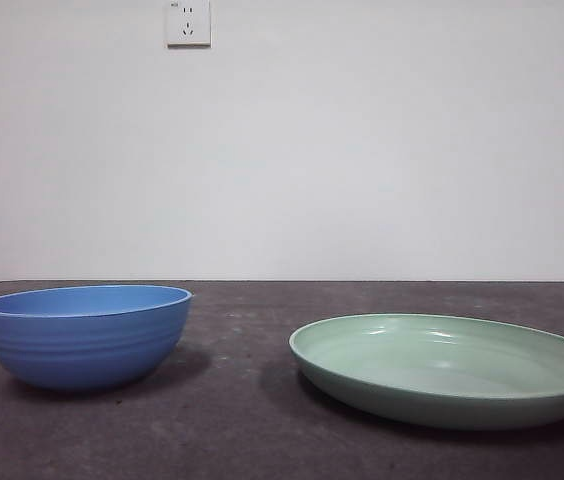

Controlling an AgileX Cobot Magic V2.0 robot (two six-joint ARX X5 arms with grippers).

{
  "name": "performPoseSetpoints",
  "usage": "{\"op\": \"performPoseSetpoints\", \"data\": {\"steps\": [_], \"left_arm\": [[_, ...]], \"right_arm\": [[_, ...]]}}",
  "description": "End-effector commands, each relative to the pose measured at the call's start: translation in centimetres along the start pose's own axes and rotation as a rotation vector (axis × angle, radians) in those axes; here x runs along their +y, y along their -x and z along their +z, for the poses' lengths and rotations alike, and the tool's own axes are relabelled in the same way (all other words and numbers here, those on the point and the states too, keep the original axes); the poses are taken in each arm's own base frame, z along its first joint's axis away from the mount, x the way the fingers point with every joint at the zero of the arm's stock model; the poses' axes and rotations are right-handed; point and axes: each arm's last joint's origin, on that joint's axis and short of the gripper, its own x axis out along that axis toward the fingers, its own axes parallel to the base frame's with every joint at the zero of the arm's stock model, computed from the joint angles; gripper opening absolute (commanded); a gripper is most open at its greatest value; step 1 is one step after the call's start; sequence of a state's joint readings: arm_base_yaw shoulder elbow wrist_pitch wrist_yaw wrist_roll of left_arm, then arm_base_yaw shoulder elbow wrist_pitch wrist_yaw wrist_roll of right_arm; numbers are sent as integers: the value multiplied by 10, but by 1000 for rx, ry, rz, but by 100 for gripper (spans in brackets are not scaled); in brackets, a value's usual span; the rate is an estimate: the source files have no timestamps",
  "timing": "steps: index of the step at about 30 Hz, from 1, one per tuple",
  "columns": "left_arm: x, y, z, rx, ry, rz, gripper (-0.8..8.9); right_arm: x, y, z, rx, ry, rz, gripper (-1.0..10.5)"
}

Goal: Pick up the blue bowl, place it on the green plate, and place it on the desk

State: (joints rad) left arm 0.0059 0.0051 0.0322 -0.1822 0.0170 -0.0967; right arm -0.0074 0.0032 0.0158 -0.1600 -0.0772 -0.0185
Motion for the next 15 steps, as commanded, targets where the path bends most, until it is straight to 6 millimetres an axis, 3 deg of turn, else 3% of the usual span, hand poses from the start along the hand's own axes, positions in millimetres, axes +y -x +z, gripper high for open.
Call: {"op": "performPoseSetpoints", "data": {"steps": [1,9,15], "left_arm": [[0,-1,-4,9,32,-5,23],[-5,10,30,-74,135,-41,16],[-12,26,77,-87,174,-102,16]], "right_arm": [[0,0,0,-7,-84,4,31],[1,4,19,-94,-300,50,14],[3,17,53,-140,-362,125,13]]}}
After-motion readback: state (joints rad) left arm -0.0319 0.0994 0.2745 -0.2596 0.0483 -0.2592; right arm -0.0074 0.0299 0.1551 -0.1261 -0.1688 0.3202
